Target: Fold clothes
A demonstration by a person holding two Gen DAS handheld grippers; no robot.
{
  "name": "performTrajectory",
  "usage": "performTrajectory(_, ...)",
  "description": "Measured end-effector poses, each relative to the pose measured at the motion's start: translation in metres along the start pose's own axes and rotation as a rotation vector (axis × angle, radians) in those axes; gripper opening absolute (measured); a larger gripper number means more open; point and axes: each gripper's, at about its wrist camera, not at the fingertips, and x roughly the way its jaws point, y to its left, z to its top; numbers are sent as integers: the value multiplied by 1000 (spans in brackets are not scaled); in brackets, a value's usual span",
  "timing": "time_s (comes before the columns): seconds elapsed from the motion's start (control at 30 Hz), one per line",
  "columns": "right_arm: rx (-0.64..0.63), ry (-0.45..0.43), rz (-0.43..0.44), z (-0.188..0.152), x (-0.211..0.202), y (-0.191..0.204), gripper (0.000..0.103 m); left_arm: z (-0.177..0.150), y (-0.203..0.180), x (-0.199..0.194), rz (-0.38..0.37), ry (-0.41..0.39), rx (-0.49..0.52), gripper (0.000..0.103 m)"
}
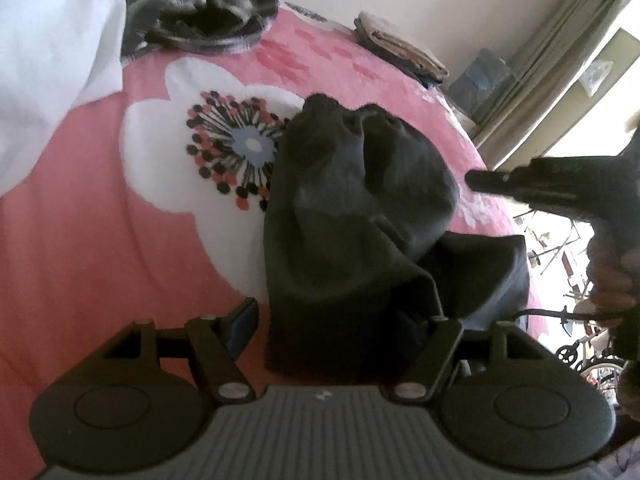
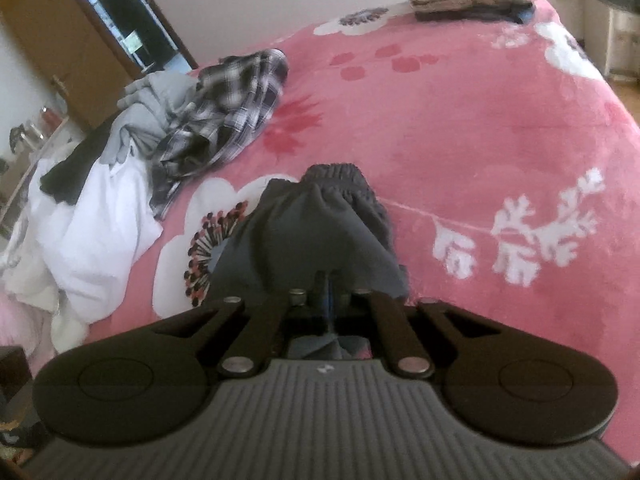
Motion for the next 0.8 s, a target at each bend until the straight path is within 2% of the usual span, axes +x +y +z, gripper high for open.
performTrajectory(0.03,-35,1,6,-1,-1,7,6,-1,-2,3,3,9,1,72)
performTrajectory(0.07,-75,11,19,-1,1,17,23,-3,-4,5,2,15,3,72)
performTrajectory(0.1,-114,19,33,-3,3,27,49,-4,-7,7,2,17,7,72)
performTrajectory(0.17,-179,44,80,-5,13,47,68,-7,-11,10,3,22,15,73)
performTrajectory(0.3,-291,156,163,-11,46,80,73,-11,-16,10,11,16,36,74)
performTrajectory(0.37,-333,208,155,-17,66,87,75,-13,-16,9,10,14,39,74)
performTrajectory(0.43,-348,264,117,-23,85,88,71,-14,-16,8,7,11,42,75)
performTrajectory(0.47,-352,272,112,-26,88,86,49,-15,-16,7,4,9,45,75)
performTrajectory(0.5,-353,277,107,-28,90,84,21,-15,-16,6,-2,4,46,75)
performTrajectory(0.53,-336,272,109,-29,87,80,9,-14,-14,4,-14,0,40,75)
performTrajectory(0.6,-257,233,125,-26,73,68,2,-13,-11,1,-41,-9,25,75)
performTrajectory(0.8,-19,86,154,-23,9,19,1,-7,-1,-5,-122,-32,-22,75)
